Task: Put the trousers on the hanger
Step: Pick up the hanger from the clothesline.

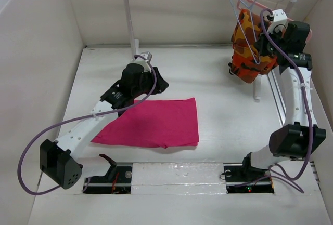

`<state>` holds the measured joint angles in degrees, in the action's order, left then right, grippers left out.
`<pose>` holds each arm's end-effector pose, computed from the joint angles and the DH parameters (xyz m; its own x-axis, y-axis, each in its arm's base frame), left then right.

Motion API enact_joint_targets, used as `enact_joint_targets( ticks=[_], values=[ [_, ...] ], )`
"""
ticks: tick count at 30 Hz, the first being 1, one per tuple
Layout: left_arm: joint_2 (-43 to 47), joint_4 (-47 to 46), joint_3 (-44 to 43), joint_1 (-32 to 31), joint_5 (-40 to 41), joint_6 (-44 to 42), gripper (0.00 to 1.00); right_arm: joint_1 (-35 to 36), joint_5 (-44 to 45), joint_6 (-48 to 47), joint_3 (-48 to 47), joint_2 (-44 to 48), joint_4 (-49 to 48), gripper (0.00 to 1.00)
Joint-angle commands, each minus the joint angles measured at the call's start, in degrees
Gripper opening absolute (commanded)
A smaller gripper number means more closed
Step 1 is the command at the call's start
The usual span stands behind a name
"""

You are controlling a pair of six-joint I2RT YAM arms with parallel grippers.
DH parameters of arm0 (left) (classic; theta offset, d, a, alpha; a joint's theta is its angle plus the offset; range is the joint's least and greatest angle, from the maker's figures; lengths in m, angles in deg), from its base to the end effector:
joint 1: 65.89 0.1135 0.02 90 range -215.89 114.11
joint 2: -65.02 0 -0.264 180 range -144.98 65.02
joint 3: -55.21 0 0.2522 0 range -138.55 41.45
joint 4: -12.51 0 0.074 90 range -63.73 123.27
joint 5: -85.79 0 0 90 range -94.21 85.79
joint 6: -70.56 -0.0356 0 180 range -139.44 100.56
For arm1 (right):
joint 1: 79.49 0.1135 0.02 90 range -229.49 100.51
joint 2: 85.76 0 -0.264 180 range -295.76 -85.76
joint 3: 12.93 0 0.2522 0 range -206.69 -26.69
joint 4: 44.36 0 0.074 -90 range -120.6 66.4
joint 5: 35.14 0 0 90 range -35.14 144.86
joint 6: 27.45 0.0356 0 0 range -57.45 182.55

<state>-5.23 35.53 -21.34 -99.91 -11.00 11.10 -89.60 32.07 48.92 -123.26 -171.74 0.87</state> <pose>0.2349 -0.1636 0.3582 -0.5354 -0.2474 -0.8076 0.4382 0.7361 -0.5160 0.3283 -0.0445 0.4428 -0.2952 -0.1680 -0.9405 -0.2717 0.9585 -0.0860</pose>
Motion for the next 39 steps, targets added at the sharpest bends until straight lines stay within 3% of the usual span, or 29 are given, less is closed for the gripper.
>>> enact_joint_targets(
  ticks=[1,7,12,20,28,32,39],
  values=[
    [0.21,-1.26,-2.78,0.01,-1.03,0.30,0.35,-0.26,-2.10,1.14,-0.28,0.53,-3.34,0.00],
    [-3.03,0.85,-9.88,0.01,-2.53,0.57,0.41,3.42,6.68,2.82,-3.25,6.25,-2.92,0.00],
    [-5.85,1.73,-16.12,0.01,-3.76,0.13,0.47,3.96,6.88,1.85,-2.75,7.66,-0.79,0.00],
    [-17.71,5.33,-34.84,-9.91,-0.25,-0.67,0.56,5.01,4.94,1.06,9.02,13.55,-0.88,0.00],
    [-32.02,6.30,-54.97,-15.63,5.11,2.06,0.57,13.09,9.43,2.11,21.68,21.02,0.62,0.00],
    [-37.39,5.61,-58.24,-16.25,9.76,2.67,0.57,20.18,11.43,5.18,28.36,24.97,-0.18,0.00],
    [-43.03,6.21,-60.79,-16.25,10.74,3.38,0.55,25.57,13.46,7.30,31.45,26.91,-0.35,0.00]
  ],
)
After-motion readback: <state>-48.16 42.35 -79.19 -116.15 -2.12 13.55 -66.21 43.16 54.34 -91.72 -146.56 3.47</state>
